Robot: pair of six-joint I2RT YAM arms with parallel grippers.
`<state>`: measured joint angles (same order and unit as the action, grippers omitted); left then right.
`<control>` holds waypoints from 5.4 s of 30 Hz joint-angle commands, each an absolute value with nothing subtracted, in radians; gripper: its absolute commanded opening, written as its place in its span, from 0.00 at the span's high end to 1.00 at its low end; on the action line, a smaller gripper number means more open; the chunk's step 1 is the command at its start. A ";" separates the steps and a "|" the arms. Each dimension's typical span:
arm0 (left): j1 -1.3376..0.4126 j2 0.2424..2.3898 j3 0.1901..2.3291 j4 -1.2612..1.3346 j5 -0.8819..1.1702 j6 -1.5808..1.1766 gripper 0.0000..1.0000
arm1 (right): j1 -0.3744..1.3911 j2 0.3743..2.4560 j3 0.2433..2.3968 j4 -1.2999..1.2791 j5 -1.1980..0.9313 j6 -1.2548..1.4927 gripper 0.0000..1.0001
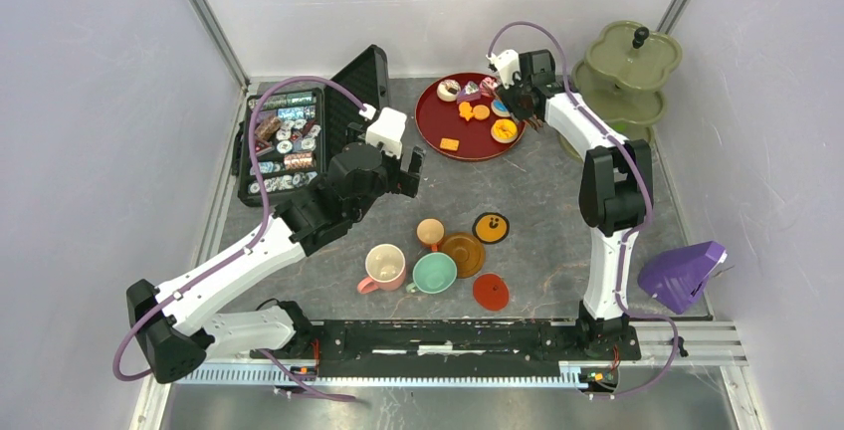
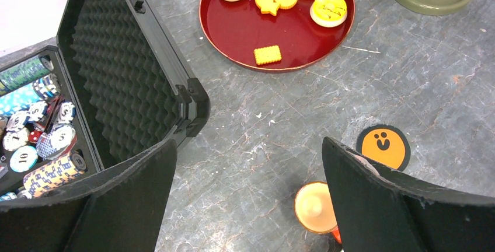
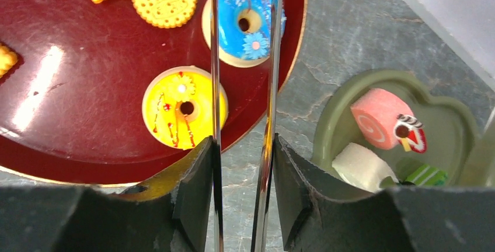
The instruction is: Serve the afternoon tea
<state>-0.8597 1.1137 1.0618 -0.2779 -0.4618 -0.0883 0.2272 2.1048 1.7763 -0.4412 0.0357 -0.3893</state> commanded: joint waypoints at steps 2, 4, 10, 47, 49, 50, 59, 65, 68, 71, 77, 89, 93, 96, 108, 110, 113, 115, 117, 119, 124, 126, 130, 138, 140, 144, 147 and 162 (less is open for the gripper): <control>-0.859 1.108 1.076 -0.250 -0.470 -0.075 0.00 | 0.232 2.097 1.767 -0.410 -0.034 -0.374 0.54; -0.859 1.110 1.078 -0.255 -0.468 -0.078 0.00 | 0.233 2.088 1.752 -0.395 -0.040 -0.374 0.54; -0.857 1.099 1.075 -0.255 -0.474 -0.075 0.00 | 0.233 2.081 1.740 -0.386 -0.049 -0.368 0.54; -0.847 1.153 1.094 -0.276 -0.414 -0.118 0.00 | 0.233 2.103 1.812 -0.477 0.053 -0.378 0.48; -0.847 1.145 1.091 -0.273 -0.416 -0.118 0.00 | 0.232 2.098 1.812 -0.486 0.055 -0.372 0.48; -0.847 1.143 1.087 -0.268 -0.422 -0.117 0.00 | 0.233 2.098 1.815 -0.493 0.053 -0.369 0.48; -0.847 1.141 1.091 -0.275 -0.423 -0.116 0.00 | 0.236 2.143 1.891 -0.540 0.075 -0.371 0.46; -0.845 1.144 1.091 -0.275 -0.429 -0.113 0.00 | 0.237 2.176 1.936 -0.551 0.107 -0.396 0.45; -0.844 1.149 1.092 -0.277 -0.423 -0.117 0.00 | 0.238 2.182 1.936 -0.540 0.112 -0.401 0.44; -0.843 1.151 1.093 -0.278 -0.424 -0.116 0.00 | 0.238 2.193 1.941 -0.540 0.094 -0.409 0.44; -0.841 1.147 1.093 -0.278 -0.426 -0.115 0.00 | 0.238 2.213 1.938 -0.507 0.034 -0.405 0.45; -0.839 1.141 1.092 -0.279 -0.416 -0.118 0.00 | 0.274 2.200 1.927 -0.518 0.013 -0.453 0.49; -0.838 1.137 1.092 -0.279 -0.410 -0.123 0.00 | 0.276 2.161 1.864 -0.514 -0.037 -0.446 0.49; -0.839 1.136 1.092 -0.279 -0.408 -0.124 0.00 | 0.282 2.135 1.831 -0.509 -0.089 -0.446 0.50; -0.839 1.132 1.093 -0.282 -0.397 -0.131 0.00 | 0.287 1.981 1.644 -0.453 -0.122 -0.371 0.52; -0.838 1.129 1.094 -0.284 -0.393 -0.133 0.00 | 0.287 1.952 1.608 -0.436 -0.107 -0.352 0.52; -0.839 1.125 1.092 -0.283 -0.393 -0.133 0.00 | 0.286 1.928 1.590 -0.426 -0.098 -0.322 0.52; -0.839 1.123 1.092 -0.284 -0.394 -0.135 0.00 | 0.287 1.923 1.593 -0.431 -0.100 -0.290 0.52; -0.839 1.119 1.092 -0.284 -0.393 -0.135 0.00 | 0.287 1.911 1.582 -0.423 -0.118 -0.271 0.52; -0.839 1.116 1.091 -0.285 -0.394 -0.135 0.00 | 0.287 1.895 1.557 -0.400 -0.141 -0.259 0.52; -0.839 1.115 1.091 -0.285 -0.393 -0.137 0.00 | 0.287 1.864 1.528 -0.345 -0.182 -0.186 0.51; -0.838 1.114 1.091 -0.285 -0.393 -0.137 0.00 | 0.286 1.850 1.514 -0.315 -0.209 -0.151 0.51; -0.838 1.114 1.091 -0.285 -0.395 -0.137 0.00 | 0.288 1.815 1.465 -0.244 -0.225 -0.066 0.51; -0.839 1.110 1.091 -0.286 -0.390 -0.138 0.00 | 0.313 1.784 1.366 -0.168 -0.217 0.305 0.51; -0.839 1.106 1.091 -0.287 -0.387 -0.140 0.00 | 0.333 1.756 1.321 -0.131 -0.182 0.388 0.51; -0.839 1.093 1.091 -0.288 -0.378 -0.146 0.00 | 0.379 1.738 1.283 -0.117 -0.081 0.488 0.51; -0.839 1.075 1.088 -0.288 -0.377 -0.149 0.00 | 0.397 1.716 1.237 -0.061 -0.050 0.534 0.51; -0.839 1.003 1.077 -0.287 -0.351 -0.167 0.00 | 0.449 1.726 1.252 -0.063 0.036 0.652 0.49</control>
